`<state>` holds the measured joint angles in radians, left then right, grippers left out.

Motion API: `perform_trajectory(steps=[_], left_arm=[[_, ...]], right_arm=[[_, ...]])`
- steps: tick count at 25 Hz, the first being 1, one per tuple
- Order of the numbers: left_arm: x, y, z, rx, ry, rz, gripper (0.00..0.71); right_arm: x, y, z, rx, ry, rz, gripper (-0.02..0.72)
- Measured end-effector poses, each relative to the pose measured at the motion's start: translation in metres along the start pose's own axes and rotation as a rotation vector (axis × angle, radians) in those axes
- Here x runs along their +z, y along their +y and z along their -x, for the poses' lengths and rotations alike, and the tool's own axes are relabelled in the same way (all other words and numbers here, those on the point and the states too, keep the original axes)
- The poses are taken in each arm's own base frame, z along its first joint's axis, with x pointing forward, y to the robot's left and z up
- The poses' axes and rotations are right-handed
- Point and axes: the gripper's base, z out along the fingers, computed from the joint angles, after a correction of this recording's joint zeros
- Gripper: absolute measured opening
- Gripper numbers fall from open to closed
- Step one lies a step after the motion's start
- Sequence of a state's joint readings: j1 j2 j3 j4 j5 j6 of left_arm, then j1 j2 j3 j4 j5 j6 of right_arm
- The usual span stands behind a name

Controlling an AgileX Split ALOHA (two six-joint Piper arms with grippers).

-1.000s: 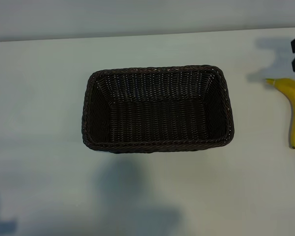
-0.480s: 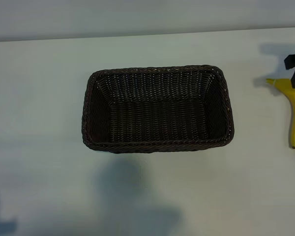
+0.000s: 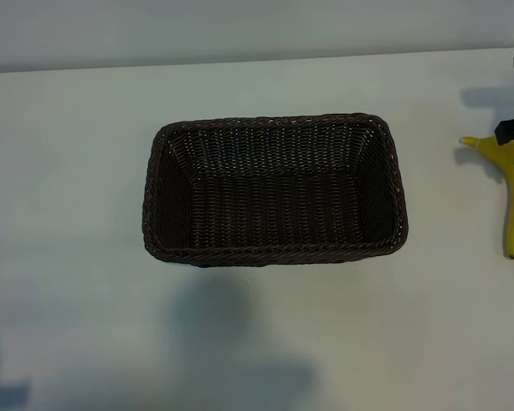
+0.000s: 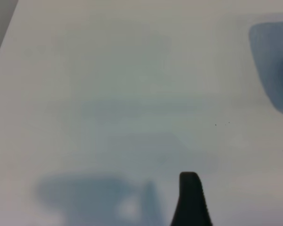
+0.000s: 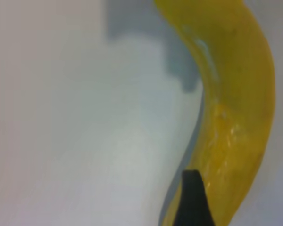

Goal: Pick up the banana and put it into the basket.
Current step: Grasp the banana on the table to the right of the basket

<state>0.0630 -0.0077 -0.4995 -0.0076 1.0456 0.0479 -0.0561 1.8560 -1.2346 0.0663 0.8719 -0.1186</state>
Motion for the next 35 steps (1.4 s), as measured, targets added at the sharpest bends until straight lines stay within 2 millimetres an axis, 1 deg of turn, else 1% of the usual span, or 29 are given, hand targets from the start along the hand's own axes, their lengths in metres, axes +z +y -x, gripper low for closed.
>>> perform_trajectory(steps=[10,35], left_arm=[[0.0,0.0,0.0,0.0,0.0,0.0,0.539],[0.0,0.0,0.0,0.001,0.001,0.0,0.539]], right_arm=[[0.015,-0.001,0.003,0.003,0.003,-0.002,0.521],[0.017,-0.001,0.006,0.013,-0.029,0.001,0.521]])
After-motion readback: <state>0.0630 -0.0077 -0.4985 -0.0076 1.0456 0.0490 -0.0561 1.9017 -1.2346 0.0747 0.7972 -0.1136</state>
